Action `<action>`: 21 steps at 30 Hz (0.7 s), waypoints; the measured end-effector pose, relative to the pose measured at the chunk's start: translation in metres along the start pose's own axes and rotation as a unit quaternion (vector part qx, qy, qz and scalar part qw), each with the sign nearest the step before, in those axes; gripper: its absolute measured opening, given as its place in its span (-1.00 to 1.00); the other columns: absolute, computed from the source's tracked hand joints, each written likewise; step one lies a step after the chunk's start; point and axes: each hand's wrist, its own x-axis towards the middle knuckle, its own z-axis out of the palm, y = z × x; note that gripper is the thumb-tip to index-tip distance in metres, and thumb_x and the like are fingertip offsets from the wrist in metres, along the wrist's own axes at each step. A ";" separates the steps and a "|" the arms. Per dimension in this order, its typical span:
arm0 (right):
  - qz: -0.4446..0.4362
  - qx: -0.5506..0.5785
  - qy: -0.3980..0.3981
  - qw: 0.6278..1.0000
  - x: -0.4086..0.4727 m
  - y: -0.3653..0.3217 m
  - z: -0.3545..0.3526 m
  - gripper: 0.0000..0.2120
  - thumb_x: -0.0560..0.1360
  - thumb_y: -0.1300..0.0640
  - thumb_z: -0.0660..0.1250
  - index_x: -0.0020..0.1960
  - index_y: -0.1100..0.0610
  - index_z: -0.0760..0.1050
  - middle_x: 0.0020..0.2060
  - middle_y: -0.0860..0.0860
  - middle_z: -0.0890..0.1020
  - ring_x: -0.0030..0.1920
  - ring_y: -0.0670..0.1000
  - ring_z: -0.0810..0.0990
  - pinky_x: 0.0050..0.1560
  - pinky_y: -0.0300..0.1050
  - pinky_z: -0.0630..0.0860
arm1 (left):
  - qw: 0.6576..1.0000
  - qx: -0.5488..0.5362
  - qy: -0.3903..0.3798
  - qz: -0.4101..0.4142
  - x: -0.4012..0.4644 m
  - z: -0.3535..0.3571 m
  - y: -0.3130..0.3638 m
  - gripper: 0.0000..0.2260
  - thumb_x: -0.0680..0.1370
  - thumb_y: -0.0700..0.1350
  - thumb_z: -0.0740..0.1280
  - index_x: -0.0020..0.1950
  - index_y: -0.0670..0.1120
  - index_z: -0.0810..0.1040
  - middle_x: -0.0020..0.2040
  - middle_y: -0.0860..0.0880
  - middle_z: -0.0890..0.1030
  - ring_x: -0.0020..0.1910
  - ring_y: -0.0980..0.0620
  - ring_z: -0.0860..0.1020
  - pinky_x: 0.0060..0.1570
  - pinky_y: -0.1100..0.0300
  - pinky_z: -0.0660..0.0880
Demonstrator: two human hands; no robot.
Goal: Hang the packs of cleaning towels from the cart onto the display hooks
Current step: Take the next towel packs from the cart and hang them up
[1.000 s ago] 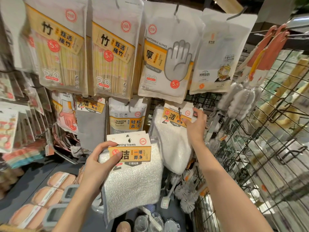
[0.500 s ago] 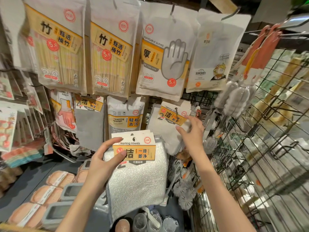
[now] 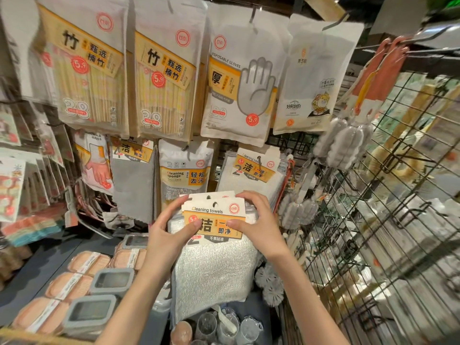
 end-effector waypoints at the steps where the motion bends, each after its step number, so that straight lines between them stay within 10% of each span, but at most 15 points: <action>1: -0.003 -0.001 0.016 1.000 -0.001 -0.001 0.000 -0.53 0.30 0.32 0.52 0.08 -0.02 0.45 0.15 -0.06 0.40 0.11 -0.34 0.38 0.02 -0.64 0.22 | 1.000 0.004 0.009 0.002 0.000 0.000 -0.001 -0.56 0.39 -0.31 0.50 0.08 0.19 0.61 0.15 -0.02 0.64 0.08 -0.04 0.64 -0.16 0.24 0.60; 9: 0.020 0.048 0.062 0.997 -0.008 -0.003 0.007 -0.57 0.34 0.40 0.46 -0.08 -0.06 0.40 -0.06 -0.07 0.54 -0.10 -0.35 0.49 -0.20 -0.54 0.39 | 0.998 0.064 0.028 -0.001 0.003 -0.002 -0.009 -0.76 0.42 -0.24 0.50 -0.06 0.04 0.55 0.04 -0.13 0.67 0.09 -0.18 0.62 0.05 -0.02 0.55; 21: 0.018 0.077 0.067 0.995 -0.004 -0.002 0.008 -0.60 0.32 0.38 0.48 0.03 0.04 0.49 -0.06 -0.09 0.59 -0.08 -0.37 0.51 -0.16 -0.49 0.43 | 0.996 0.084 0.014 -0.007 0.003 -0.007 0.001 -0.81 0.41 -0.10 0.51 -0.10 -0.01 0.52 -0.08 -0.02 0.72 -0.24 0.23 0.64 -0.35 0.44 0.46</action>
